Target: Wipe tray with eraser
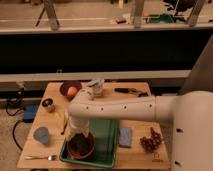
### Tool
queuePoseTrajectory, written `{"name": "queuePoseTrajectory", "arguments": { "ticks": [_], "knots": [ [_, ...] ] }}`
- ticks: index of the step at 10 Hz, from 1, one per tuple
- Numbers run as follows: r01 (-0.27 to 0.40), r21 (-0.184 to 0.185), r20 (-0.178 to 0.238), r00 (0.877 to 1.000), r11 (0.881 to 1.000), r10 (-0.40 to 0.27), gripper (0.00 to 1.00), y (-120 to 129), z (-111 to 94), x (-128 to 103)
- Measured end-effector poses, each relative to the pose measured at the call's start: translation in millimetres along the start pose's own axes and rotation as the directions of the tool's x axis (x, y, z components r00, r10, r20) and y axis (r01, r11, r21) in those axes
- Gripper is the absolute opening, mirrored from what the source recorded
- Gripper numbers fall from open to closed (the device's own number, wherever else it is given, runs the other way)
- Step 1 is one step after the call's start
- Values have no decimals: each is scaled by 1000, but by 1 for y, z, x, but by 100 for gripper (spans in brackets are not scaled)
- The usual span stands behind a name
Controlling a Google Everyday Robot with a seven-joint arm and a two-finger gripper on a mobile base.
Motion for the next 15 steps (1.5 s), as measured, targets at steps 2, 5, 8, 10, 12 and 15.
{"name": "queuePoseTrajectory", "arguments": {
  "ticks": [2,5,8,10,12,15],
  "knots": [
    [4,3,6,1000,1000,-4,64,2,1,-1],
    [8,11,7,1000,1000,-8,64,5,3,-1],
    [6,23,4,1000,1000,-6,64,8,2,-1],
    [3,28,3,1000,1000,-3,54,9,2,-1],
    [4,31,-1,1000,1000,-4,52,10,3,-1],
    [7,31,-6,1000,999,-7,52,10,4,-1]
  ]
}}
